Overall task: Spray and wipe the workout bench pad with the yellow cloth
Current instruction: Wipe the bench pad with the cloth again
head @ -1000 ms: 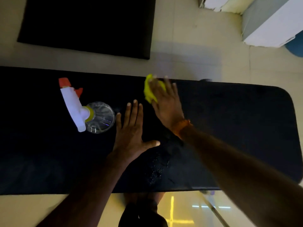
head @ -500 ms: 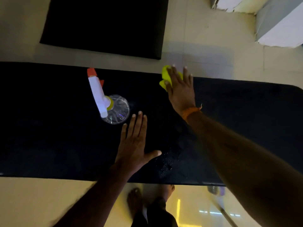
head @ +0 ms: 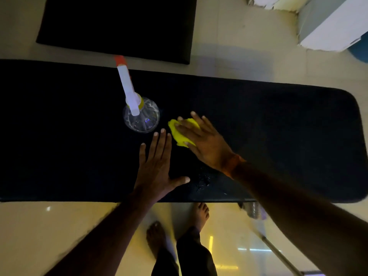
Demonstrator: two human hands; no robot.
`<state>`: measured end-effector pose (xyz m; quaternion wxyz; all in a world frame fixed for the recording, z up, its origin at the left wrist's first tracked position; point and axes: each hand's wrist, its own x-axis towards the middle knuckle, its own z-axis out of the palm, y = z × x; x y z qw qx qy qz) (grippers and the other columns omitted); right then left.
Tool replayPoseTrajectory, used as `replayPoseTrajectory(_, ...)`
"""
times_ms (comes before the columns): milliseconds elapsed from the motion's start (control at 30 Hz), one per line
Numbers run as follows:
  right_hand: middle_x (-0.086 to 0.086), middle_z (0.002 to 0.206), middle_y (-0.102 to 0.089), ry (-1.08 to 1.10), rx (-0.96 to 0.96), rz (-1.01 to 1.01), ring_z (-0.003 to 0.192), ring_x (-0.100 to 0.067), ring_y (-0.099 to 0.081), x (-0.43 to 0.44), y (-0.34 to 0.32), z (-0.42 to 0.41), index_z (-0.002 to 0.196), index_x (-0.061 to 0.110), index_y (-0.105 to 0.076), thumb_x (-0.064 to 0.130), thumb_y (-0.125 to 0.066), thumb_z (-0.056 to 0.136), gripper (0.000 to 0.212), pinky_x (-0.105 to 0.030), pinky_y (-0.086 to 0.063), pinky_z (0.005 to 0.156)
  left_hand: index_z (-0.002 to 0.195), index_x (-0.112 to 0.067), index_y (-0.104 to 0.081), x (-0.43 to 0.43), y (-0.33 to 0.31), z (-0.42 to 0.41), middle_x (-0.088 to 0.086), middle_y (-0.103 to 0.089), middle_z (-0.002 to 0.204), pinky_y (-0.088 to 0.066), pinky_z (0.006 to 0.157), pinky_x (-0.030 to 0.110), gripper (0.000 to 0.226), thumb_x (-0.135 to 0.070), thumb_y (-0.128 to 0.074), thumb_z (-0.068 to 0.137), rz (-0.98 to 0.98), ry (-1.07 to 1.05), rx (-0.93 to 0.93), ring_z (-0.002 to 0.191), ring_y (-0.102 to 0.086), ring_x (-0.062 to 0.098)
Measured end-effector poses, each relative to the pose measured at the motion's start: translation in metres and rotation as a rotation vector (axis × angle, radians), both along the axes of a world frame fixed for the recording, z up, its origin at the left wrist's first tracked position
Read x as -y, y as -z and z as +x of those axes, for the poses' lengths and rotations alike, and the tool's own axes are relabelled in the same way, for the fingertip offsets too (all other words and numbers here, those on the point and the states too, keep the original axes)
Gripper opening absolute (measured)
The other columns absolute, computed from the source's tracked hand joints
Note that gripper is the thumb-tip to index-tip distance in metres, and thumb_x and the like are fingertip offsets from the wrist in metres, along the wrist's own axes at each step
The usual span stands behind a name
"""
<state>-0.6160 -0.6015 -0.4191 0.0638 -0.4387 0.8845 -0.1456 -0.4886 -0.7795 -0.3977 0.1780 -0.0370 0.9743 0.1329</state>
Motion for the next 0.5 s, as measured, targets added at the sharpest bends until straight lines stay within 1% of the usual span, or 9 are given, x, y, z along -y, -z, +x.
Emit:
replayPoseTrajectory(33, -0.001, 0.167, -0.029, 0.049, -0.025, 0.0, 0.157, -0.034, -0.016, -0.01, 0.0, -0.007, 0.159, 0.021, -0.034, 0.034, -0.043, 0.107, 0.054, -0.055, -0.015, 0.128, 0.162, -0.011, 0.002, 0.002, 0.0, 0.003, 0.008, 0.009, 0.171, -0.003, 0.124, 0.057, 0.136, -0.093, -0.044, 0.064, 0.002, -0.007, 0.001, 0.158, 0.008, 0.025)
replayPoseTrajectory(133, 0.0, 0.169, -0.025, 0.597, 0.109, -0.012, 0.158, -0.036, -0.009, -0.011, -0.003, -0.005, 0.16, 0.021, -0.03, 0.033, -0.04, 0.109, 0.053, -0.058, -0.013, 0.127, 0.162, -0.011, 0.004, 0.008, -0.001, 0.014, 0.007, 0.012, 0.171, -0.002, 0.124, 0.057, 0.139, -0.092, -0.049, 0.062, -0.002, 0.017, 0.01, 0.158, 0.012, 0.024)
replayPoseTrajectory(167, 0.0, 0.17, -0.023, 0.654, 0.123, -0.028, 0.158, -0.036, -0.007, -0.005, -0.003, 0.011, 0.161, 0.021, -0.028, 0.033, -0.039, 0.109, 0.054, -0.057, -0.011, 0.127, 0.162, -0.012, 0.005, 0.01, -0.002, 0.017, 0.007, 0.013, 0.17, 0.0, 0.124, 0.057, 0.138, -0.091, -0.05, 0.063, -0.002, 0.027, 0.004, 0.157, 0.013, 0.024)
replayPoseTrajectory(200, -0.001, 0.17, -0.022, 0.577, 0.104, -0.04, 0.158, -0.037, -0.006, 0.0, -0.003, 0.031, 0.161, 0.019, -0.029, 0.033, -0.039, 0.109, 0.054, -0.056, -0.011, 0.128, 0.162, -0.012, 0.005, 0.012, -0.002, 0.019, 0.007, 0.015, 0.17, 0.002, 0.124, 0.056, 0.137, -0.091, -0.05, 0.064, -0.001, 0.034, -0.001, 0.157, 0.015, 0.024)
replayPoseTrajectory(300, -0.002, 0.169, -0.026, 0.176, 0.025, 0.002, 0.158, -0.034, -0.011, -0.025, 0.002, 0.06, 0.159, 0.018, -0.032, 0.034, -0.041, 0.109, 0.054, -0.054, -0.013, 0.128, 0.161, -0.013, 0.009, 0.015, -0.004, 0.022, 0.007, 0.019, 0.169, 0.003, 0.124, 0.056, 0.138, -0.091, -0.053, 0.066, -0.006, 0.059, 0.013, 0.156, 0.019, 0.024)
replayPoseTrajectory(333, -0.002, 0.168, -0.027, 0.221, -0.002, 0.022, 0.158, -0.035, -0.013, -0.037, 0.002, 0.053, 0.159, 0.019, -0.032, 0.035, -0.039, 0.109, 0.053, -0.056, -0.015, 0.127, 0.161, -0.013, 0.01, 0.015, -0.004, 0.022, 0.007, 0.02, 0.169, 0.003, 0.124, 0.056, 0.139, -0.091, -0.053, 0.066, -0.015, 0.061, 0.011, 0.156, 0.02, 0.024)
replayPoseTrajectory(433, -0.002, 0.169, -0.025, 0.811, 0.116, -0.016, 0.158, -0.036, -0.009, -0.039, -0.003, 0.054, 0.16, 0.019, -0.029, 0.036, -0.034, 0.11, 0.054, -0.058, -0.012, 0.127, 0.161, -0.014, 0.012, 0.018, -0.002, 0.022, 0.008, 0.021, 0.169, 0.003, 0.124, 0.057, 0.141, -0.091, -0.056, 0.064, -0.022, 0.09, 0.017, 0.156, 0.02, 0.026)
replayPoseTrajectory(467, -0.003, 0.169, -0.023, 0.899, 0.15, -0.06, 0.158, -0.037, -0.007, -0.026, -0.003, 0.072, 0.161, 0.019, -0.028, 0.034, -0.036, 0.11, 0.054, -0.057, -0.009, 0.128, 0.161, -0.014, 0.011, 0.02, -0.001, 0.022, 0.008, 0.019, 0.169, 0.002, 0.124, 0.057, 0.141, -0.091, -0.057, 0.064, -0.023, 0.097, 0.009, 0.156, 0.018, 0.026)
replayPoseTrajectory(500, -0.004, 0.17, -0.022, 0.849, 0.14, -0.086, 0.158, -0.038, -0.006, -0.013, -0.004, 0.093, 0.161, 0.017, -0.028, 0.033, -0.038, 0.109, 0.055, -0.056, -0.008, 0.128, 0.161, -0.014, 0.008, 0.021, 0.0, 0.023, 0.009, 0.016, 0.17, 0.001, 0.124, 0.058, 0.139, -0.09, -0.056, 0.064, -0.019, 0.103, -0.004, 0.157, 0.015, 0.027)
